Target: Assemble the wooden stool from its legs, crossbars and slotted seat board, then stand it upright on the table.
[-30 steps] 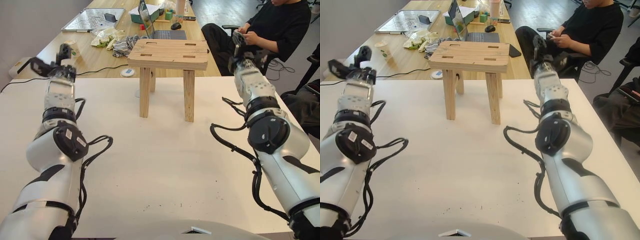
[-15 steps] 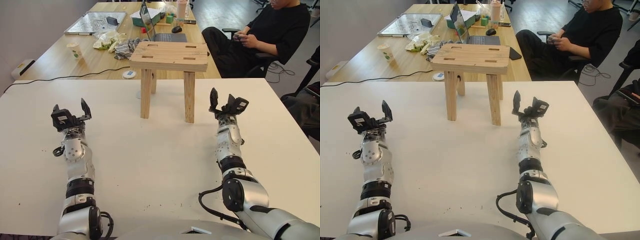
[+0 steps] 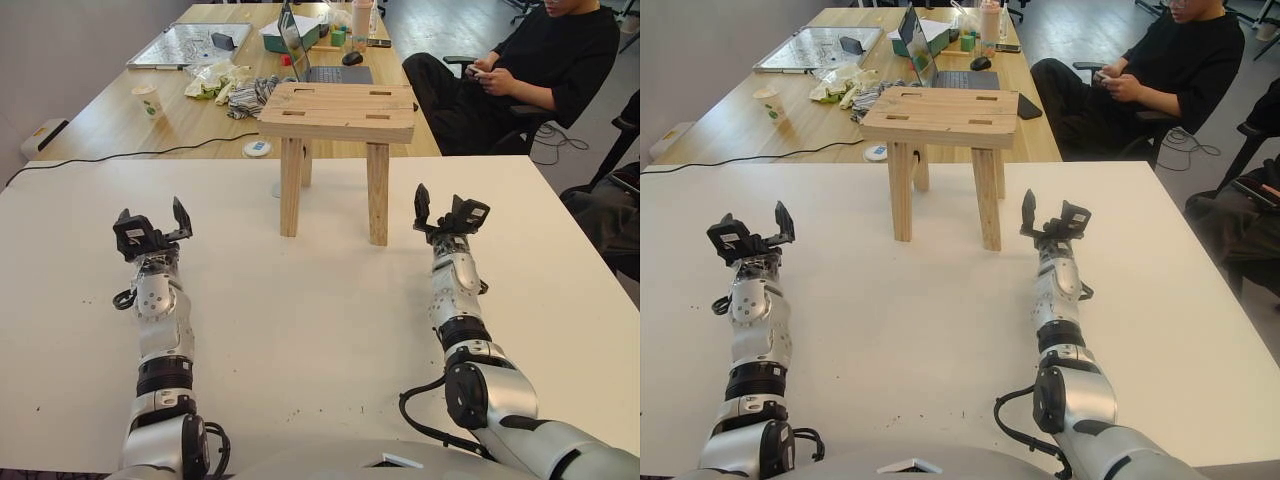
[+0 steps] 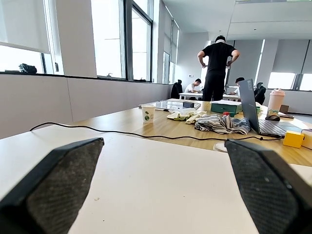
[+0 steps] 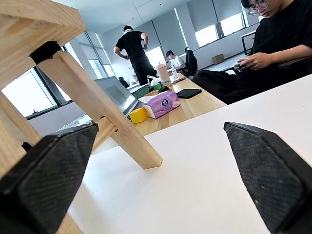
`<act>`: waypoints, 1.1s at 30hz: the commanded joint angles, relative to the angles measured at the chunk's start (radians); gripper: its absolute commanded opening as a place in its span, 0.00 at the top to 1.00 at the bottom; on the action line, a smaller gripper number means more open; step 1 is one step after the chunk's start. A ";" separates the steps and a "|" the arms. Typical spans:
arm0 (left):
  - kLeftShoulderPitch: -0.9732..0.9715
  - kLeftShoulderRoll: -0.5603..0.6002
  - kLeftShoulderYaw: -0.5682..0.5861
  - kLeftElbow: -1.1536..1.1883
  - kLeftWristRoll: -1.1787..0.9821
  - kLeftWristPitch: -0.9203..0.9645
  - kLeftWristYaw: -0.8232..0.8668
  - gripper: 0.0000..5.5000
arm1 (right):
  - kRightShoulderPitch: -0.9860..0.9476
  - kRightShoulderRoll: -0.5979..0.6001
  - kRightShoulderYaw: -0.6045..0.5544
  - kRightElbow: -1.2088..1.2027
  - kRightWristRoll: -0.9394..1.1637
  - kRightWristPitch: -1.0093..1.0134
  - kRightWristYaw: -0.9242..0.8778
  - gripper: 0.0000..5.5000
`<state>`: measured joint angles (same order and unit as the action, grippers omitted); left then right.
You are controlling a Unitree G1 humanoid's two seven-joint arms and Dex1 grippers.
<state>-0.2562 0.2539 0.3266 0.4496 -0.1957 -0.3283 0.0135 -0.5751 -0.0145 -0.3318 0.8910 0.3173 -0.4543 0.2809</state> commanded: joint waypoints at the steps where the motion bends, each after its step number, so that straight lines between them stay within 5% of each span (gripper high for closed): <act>1: 0.000 -0.008 -0.004 -0.005 0.014 0.012 0.007 0.17 | -0.006 -0.005 0.007 -0.008 0.001 0.018 0.003 0.14; 33: -0.024 -0.034 -0.007 0.005 0.025 0.022 0.023 0.17 | -0.013 0.000 0.025 -0.004 0.002 0.025 0.006 0.14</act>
<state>-0.2606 0.2200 0.3188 0.4391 -0.1779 -0.3221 0.0313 -0.5752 -0.0136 -0.3085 0.8860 0.3159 -0.4449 0.2825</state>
